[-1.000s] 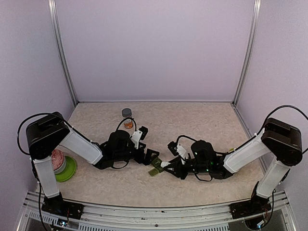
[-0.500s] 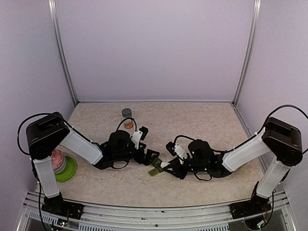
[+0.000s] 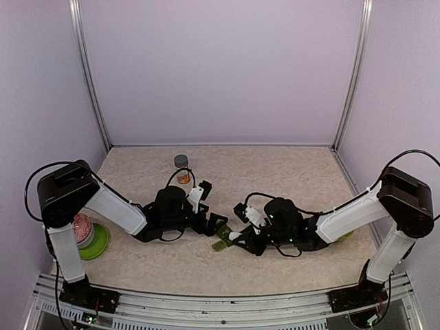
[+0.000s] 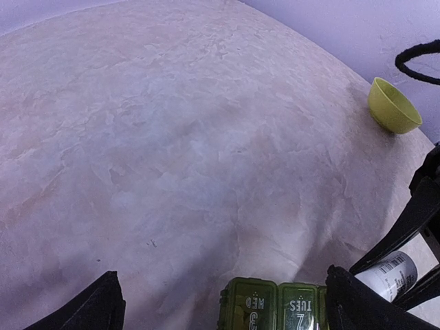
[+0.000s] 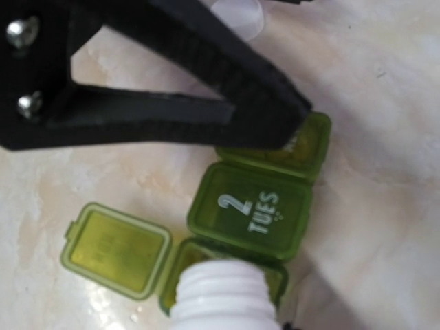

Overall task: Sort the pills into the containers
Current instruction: Pour the pill into the compartment of the pill container.

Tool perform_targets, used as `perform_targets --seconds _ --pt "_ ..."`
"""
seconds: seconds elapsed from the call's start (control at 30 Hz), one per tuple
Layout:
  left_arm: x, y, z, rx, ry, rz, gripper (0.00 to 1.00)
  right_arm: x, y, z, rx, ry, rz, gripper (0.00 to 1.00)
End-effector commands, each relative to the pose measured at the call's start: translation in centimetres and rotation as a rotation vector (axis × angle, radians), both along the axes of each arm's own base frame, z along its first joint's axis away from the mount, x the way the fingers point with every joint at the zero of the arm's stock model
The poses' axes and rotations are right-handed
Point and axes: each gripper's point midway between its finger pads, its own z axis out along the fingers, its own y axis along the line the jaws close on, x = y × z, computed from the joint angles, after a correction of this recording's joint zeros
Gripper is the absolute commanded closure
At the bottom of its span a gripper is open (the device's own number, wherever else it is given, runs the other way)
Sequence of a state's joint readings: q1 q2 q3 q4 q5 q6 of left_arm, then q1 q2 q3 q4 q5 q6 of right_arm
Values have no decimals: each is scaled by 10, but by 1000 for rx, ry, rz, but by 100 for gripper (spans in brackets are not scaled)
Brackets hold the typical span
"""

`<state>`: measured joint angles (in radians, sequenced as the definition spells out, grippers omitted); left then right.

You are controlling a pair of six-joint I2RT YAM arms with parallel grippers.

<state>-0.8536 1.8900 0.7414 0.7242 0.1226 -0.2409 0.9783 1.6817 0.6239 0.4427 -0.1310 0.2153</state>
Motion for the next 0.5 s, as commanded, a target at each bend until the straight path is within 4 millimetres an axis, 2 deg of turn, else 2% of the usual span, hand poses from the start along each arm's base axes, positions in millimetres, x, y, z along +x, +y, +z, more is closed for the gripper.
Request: perform_targets --seconds 0.0,0.47 --pt "2 -5 -1 5 -11 -2 1 0 3 15 -5 -35 6 100" --pt "3 -5 0 5 -12 -1 1 1 1 16 -39 -35 3 100"
